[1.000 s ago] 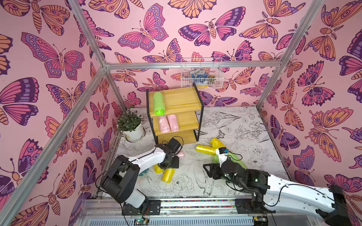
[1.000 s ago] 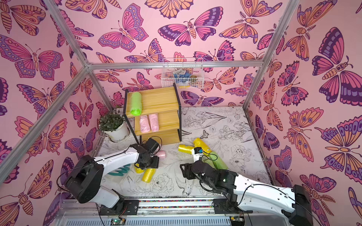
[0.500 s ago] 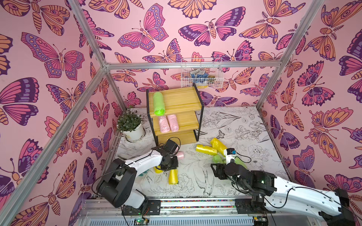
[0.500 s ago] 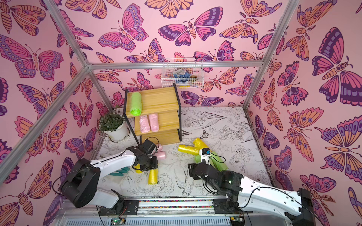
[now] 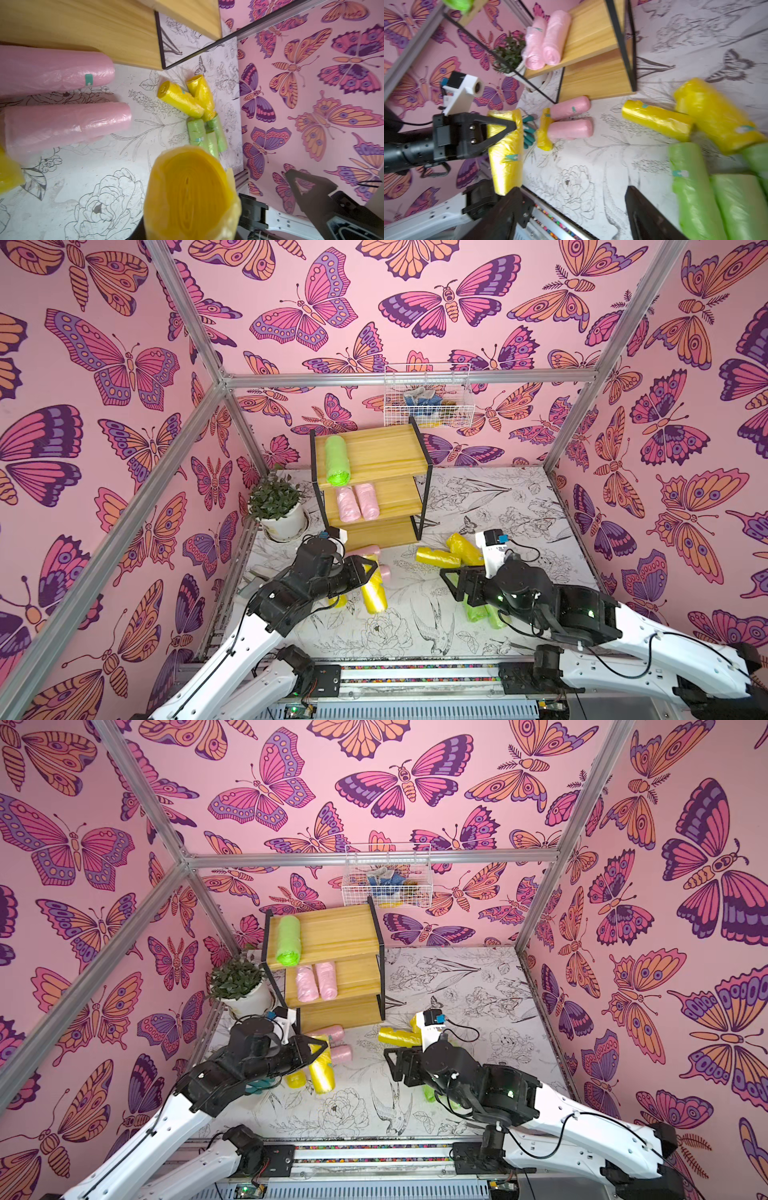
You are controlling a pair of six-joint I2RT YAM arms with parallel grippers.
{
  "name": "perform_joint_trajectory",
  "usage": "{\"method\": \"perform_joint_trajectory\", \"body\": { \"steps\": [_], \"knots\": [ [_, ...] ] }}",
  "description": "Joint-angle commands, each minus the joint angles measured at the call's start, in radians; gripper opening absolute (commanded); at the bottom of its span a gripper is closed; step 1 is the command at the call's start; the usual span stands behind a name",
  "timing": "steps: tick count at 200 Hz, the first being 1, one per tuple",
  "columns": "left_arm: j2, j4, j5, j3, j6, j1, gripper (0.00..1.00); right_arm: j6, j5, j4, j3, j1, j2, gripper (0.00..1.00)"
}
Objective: Sort the rolls of trash bags by color and place them on the shelf
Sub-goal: Pick up the roll of trash bags from the center of the board.
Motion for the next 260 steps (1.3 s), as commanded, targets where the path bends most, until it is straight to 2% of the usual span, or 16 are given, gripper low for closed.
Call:
{"method": "perform_joint_trajectory", "body": {
  "steps": [1, 46, 63, 72, 85, 111, 190, 260],
  "knots": [
    [-0.049, 0.042, -0.007, 0.018, -0.102, -0.004, 0.00, -0.021, -0.185, 0.082, 0.078, 0.045, 0.142, 0.80],
    [-0.145, 0.044, -0.078, -0.002, -0.230, -0.004, 0.00, -0.052, -0.186, 0.149, 0.224, 0.173, 0.379, 0.81],
    [-0.155, 0.044, -0.073, -0.017, -0.266, -0.004, 0.00, -0.056, -0.173, 0.157, 0.246, 0.191, 0.416, 0.83],
    [-0.155, 0.043, -0.067, -0.023, -0.279, -0.004, 0.00, -0.054, -0.145, 0.145, 0.257, 0.201, 0.427, 0.90],
    [-0.156, 0.044, -0.060, -0.032, -0.294, -0.004, 0.00, -0.058, -0.129, 0.148, 0.258, 0.208, 0.433, 0.94],
    [-0.155, 0.044, -0.059, -0.046, -0.314, -0.005, 0.00, -0.058, -0.129, 0.161, 0.257, 0.208, 0.438, 0.95],
    [-0.165, 0.044, -0.053, -0.051, -0.356, -0.004, 0.00, -0.089, -0.099, 0.177, 0.254, 0.205, 0.491, 0.90],
    [-0.207, 0.042, -0.021, -0.079, -0.392, -0.004, 0.00, -0.090, -0.089, 0.195, 0.244, 0.190, 0.505, 0.72]
  ]
}}
